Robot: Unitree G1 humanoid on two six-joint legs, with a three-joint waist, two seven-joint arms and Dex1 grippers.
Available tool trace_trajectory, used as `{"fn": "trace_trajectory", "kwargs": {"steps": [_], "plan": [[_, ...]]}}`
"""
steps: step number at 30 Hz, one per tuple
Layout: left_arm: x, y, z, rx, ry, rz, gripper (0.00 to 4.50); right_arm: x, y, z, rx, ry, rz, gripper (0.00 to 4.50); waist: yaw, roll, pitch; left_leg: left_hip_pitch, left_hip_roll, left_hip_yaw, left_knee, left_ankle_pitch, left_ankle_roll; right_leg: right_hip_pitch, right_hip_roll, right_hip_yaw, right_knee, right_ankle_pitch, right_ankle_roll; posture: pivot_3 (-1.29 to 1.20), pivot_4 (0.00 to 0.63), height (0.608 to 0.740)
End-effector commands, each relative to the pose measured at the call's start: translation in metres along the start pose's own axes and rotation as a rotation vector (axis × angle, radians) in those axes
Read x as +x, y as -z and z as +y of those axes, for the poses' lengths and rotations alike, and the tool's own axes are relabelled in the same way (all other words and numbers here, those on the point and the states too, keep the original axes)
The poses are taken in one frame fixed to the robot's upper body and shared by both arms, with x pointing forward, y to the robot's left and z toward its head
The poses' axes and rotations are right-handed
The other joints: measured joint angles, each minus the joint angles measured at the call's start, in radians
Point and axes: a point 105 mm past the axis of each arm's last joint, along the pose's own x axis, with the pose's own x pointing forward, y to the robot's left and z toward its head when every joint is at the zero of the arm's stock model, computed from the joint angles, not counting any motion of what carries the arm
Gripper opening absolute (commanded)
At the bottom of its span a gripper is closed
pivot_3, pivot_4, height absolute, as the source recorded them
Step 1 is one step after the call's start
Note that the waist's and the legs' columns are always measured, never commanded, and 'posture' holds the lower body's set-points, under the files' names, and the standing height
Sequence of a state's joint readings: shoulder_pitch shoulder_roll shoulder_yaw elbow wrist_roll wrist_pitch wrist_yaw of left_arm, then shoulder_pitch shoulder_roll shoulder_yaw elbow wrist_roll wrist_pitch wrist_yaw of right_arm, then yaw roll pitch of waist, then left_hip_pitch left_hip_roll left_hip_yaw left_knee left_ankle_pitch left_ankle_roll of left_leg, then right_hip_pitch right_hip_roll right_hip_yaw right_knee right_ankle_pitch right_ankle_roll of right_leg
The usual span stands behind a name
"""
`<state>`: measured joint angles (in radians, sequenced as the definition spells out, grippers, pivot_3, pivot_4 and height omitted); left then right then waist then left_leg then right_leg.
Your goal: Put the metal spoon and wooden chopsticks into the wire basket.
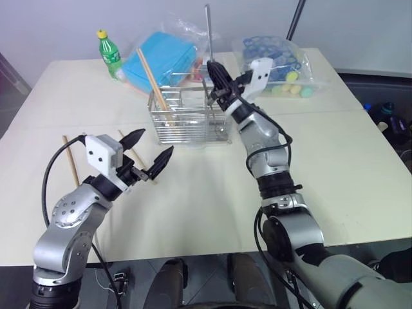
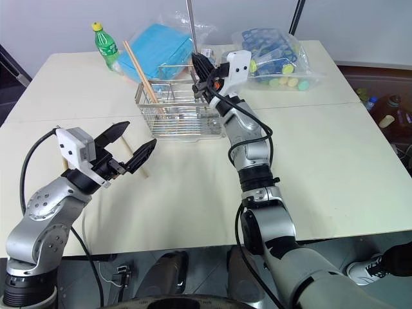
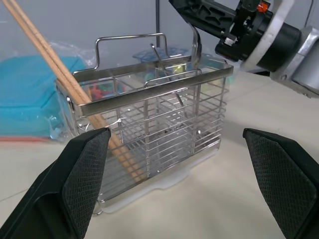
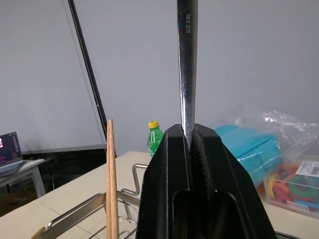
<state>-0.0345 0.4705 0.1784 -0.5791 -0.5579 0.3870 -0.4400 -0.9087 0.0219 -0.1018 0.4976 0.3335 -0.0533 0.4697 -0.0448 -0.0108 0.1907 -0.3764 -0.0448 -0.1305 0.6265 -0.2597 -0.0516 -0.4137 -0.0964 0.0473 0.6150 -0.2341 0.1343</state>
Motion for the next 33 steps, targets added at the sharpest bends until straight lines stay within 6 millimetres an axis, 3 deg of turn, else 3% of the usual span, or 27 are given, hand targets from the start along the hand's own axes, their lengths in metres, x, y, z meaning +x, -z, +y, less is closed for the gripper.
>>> {"fn": "trace_trajectory", "kwargs": {"steps": [1, 7, 10, 16, 17, 24, 33], "plan": [[0.0, -0.016, -0.005, 0.033, 0.01, -0.05, 4.5, 0.002, -0.007, 0.006, -0.039, -0.027, -0.04, 0.03, 0.0, 0.0, 0.0, 0.0, 0.0, 0.0, 0.0, 0.0, 0.0, 0.0, 0.0, 0.0, 0.0, 0.0, 0.0, 0.0, 0.15, 0.74], [-0.001, -0.018, -0.002, 0.036, -0.002, -0.051, 4.5, -0.001, 0.001, 0.004, -0.084, -0.032, -0.024, 0.03, -0.001, 0.0, 0.0, 0.0, 0.0, 0.0, 0.0, 0.0, 0.0, 0.0, 0.0, 0.0, 0.0, 0.0, 0.0, 0.0, 0.15, 0.74], [-0.002, -0.018, -0.001, 0.039, -0.004, -0.048, 4.5, -0.002, 0.003, 0.001, -0.089, -0.025, -0.022, 1.09, -0.001, 0.0, 0.0, 0.001, 0.0, 0.0, 0.0, 0.0, 0.0, 0.001, 0.0, 0.0, 0.0, 0.0, 0.0, 0.0, 0.15, 0.74], [-0.003, -0.019, 0.001, 0.038, -0.01, -0.046, 4.5, -0.002, 0.003, -0.001, -0.098, -0.015, -0.026, 4.2, -0.001, 0.0, 0.0, 0.001, 0.0, 0.0, 0.0, 0.0, 0.0, 0.001, 0.0, 0.0, 0.0, 0.0, 0.0, 0.0, 0.15, 0.74], [-0.003, -0.019, 0.001, 0.037, -0.01, -0.046, 4.5, -0.001, 0.002, -0.002, -0.102, -0.013, -0.027, 4.47, -0.001, 0.0, 0.0, 0.001, 0.0, 0.0, 0.0, 0.0, 0.0, 0.001, 0.0, 0.0, 0.0, 0.0, 0.0, 0.0, 0.15, 0.74], [-0.001, -0.017, 0.001, 0.034, -0.01, -0.047, 4.5, 0.001, -0.007, -0.003, -0.145, -0.017, -0.039, 4.47, 0.0, 0.0, 0.0, 0.001, 0.0, 0.0, 0.0, 0.0, 0.0, 0.001, 0.0, 0.0, 0.0, 0.0, 0.0, 0.0, 0.15, 0.74], [-0.012, -0.005, 0.022, 0.059, -0.144, -0.01, 4.5, -0.002, -0.051, 0.005, -0.231, -0.104, -0.09, 4.47, 0.0, 0.0, 0.0, 0.001, 0.0, 0.0, 0.0, 0.0, 0.0, 0.0, 0.0, 0.0, 0.0, 0.0, 0.0, 0.0, 0.15, 0.74]]}}
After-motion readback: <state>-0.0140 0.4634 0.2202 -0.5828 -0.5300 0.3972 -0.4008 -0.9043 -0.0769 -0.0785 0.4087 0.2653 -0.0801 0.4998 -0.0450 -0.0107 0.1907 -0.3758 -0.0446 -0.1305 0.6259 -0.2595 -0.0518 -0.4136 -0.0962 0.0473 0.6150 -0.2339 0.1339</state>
